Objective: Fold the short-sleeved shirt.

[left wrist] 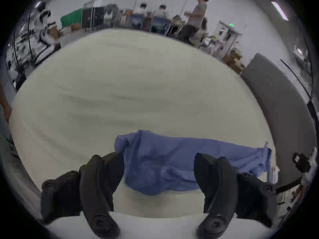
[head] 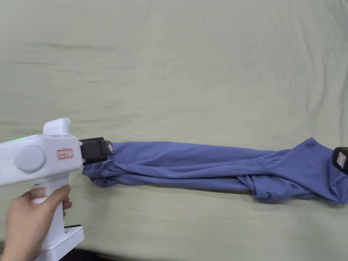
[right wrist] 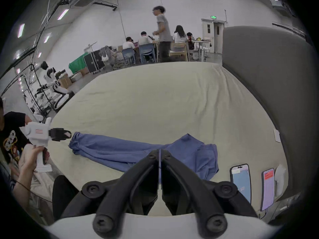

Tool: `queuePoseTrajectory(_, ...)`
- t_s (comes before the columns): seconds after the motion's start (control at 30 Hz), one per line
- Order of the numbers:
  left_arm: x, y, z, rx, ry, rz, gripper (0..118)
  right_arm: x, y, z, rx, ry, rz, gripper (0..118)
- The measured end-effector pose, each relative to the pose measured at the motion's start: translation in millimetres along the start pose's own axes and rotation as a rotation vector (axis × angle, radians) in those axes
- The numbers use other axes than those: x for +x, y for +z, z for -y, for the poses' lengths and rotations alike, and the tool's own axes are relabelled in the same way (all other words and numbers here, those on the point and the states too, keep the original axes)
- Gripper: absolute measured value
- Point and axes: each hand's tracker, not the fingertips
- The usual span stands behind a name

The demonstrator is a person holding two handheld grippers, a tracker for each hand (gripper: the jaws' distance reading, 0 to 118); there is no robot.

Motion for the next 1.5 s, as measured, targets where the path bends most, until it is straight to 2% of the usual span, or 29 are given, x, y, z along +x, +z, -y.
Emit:
queuePoseTrajectory(0.1, -3, -38, -6, -0.06, -0.081, -0.07, 92, 2, -12, 2, -0.042, 0.0, 0.015, 5)
queuePoseTrajectory(0.13, -5, -48, -7, -0.07, -0.106, -0.092, 88, 2, -16, 3, -0.056, -0.002, 0.018, 5)
queuePoseTrajectory(0.17, -6, -54, -5, -0.093, -0.092, -0.033, 62, 2, -20, 3, -0.067, -0.003, 0.02, 5)
queuePoseTrajectory(0.2, -4, -54, -2, -0.078, -0.08, 0.072, 27, 1, -24, 4, -0.08, 0.002, 0.023, 5)
queuePoseTrajectory(0.23, 7, -47, 5, -0.02, -0.093, 0.076, 23, -1, -28, 4, -0.091, 0.007, 0.029, 5)
queuePoseTrajectory(0.3, 21, -41, 5, -0.018, -0.23, -0.038, 22, -3, -35, 5, -0.11, 0.016, 0.035, 5)
queuePoseTrajectory(0.5, -12, -3, -9, 0.013, -0.117, 0.027, 22, -13, -46, 2, -0.135, 0.041, 0.008, 5)
queuePoseTrajectory(0.53, -16, 7, -15, 0.027, -0.134, -0.031, 22, -13, -47, 1, -0.133, 0.046, 0.005, 5)
queuePoseTrajectory(0.6, -18, 28, -28, 0.065, -0.234, -0.275, 22, -13, -48, 0, -0.129, 0.05, 0.002, 5)
queuePoseTrajectory(0.63, -21, 36, -36, 0.072, -0.253, -0.347, 22, -12, -48, 0, -0.123, 0.047, 0.001, 5)
queuePoseTrajectory(0.7, -22, 51, -44, 0.064, -0.203, -0.352, 22, -10, -49, -1, -0.112, 0.033, -0.01, 5)
queuePoseTrajectory(0.8, 12, 67, -41, 0.071, -0.23, -0.349, 22, -9, -49, -2, -0.099, 0.021, -0.022, 5)
queuePoseTrajectory(0.83, 26, 69, -39, 0.072, -0.231, -0.343, 22, -8, -48, -2, -0.096, 0.019, -0.023, 5)
queuePoseTrajectory(0.9, 60, 69, -30, 0.076, -0.214, -0.23, 22, -4, -44, -2, -0.083, 0.008, -0.033, 5)
queuePoseTrajectory(1.0, 106, 40, -19, -0.001, -0.148, 0.142, 22, 4, -36, -1, -0.064, -0.012, -0.047, 5)
queuePoseTrajectory(1.03, 124, 23, -14, -0.063, -0.129, 0.218, 22, 7, -33, 0, -0.058, -0.015, -0.044, 5)
queuePoseTrajectory(1.2, 198, -49, 17, -0.24, -0.294, 0.213, 22, 26, -22, 5, -0.045, -0.043, -0.012, 5)
queuePoseTrajectory(1.27, 201, -77, 20, -0.318, -0.294, 0.222, 22, 34, -20, 6, -0.053, -0.046, -0.01, 5)
queuePoseTrajectory(1.3, 198, -87, 19, -0.344, -0.283, 0.204, 29, 36, -19, 7, -0.059, -0.045, -0.002, 5)
queuePoseTrajectory(1.33, 191, -85, 14, -0.332, -0.241, 0.263, 40, 37, -17, 8, -0.06, -0.039, 0.011, 5)
queuePoseTrajectory(1.37, 186, -79, 9, -0.325, -0.192, 0.304, 58, 38, -15, 9, -0.062, -0.034, 0.012, 5)
queuePoseTrajectory(1.4, 179, -71, 4, -0.34, -0.114, 0.376, 86, 38, -14, 9, -0.063, -0.035, 0.012, 5)
queuePoseTrajectory(1.43, 175, -55, 3, -0.347, -0.061, 0.401, 94, 38, -13, 10, -0.06, -0.044, 0.008, 5)
queuePoseTrajectory(1.5, 162, -15, -11, -0.221, -0.117, 0.334, 94, 38, -13, 10, -0.056, -0.067, -0.015, 5)
